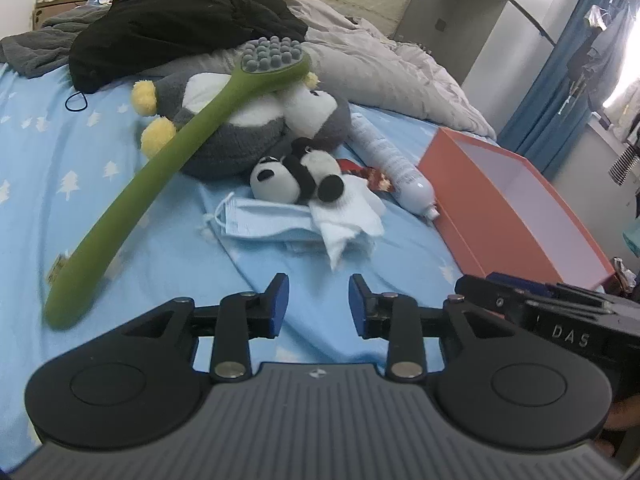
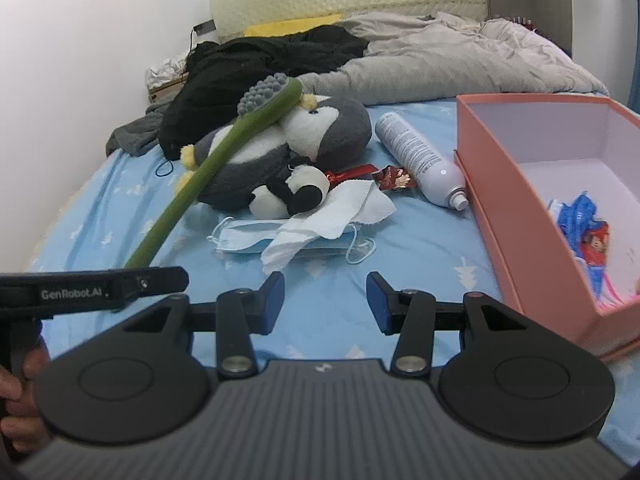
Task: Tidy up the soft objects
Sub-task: 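Reach the left tool to the panda plush while the right tool grasps the white towel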
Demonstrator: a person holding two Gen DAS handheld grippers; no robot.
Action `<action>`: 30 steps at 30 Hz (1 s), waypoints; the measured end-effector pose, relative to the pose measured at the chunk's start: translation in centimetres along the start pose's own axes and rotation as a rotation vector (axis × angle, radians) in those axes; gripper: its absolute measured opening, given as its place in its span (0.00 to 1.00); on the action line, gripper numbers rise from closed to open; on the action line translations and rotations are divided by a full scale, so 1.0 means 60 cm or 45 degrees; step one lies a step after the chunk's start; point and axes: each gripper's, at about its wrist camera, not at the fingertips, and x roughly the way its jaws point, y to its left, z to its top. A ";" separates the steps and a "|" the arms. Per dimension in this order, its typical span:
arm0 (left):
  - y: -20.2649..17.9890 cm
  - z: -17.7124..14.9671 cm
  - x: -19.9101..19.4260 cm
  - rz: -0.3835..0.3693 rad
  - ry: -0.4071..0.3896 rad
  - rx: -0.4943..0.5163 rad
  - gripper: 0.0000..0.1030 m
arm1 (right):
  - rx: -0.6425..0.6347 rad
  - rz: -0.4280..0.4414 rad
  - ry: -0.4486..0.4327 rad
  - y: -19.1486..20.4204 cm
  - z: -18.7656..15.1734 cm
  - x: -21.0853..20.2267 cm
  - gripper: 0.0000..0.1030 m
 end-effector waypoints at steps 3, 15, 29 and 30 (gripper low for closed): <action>0.010 0.016 0.035 0.006 -0.002 -0.001 0.38 | 0.003 0.021 0.004 -0.001 0.009 0.030 0.47; 0.064 0.090 0.166 0.082 -0.041 -0.015 0.54 | 0.013 0.049 0.007 -0.020 0.058 0.160 0.61; 0.090 0.122 0.264 0.048 -0.001 -0.017 0.60 | -0.047 0.084 0.083 -0.027 0.072 0.283 0.61; 0.091 0.122 0.266 0.048 -0.014 -0.029 0.60 | -0.045 0.092 0.086 -0.028 0.070 0.287 0.58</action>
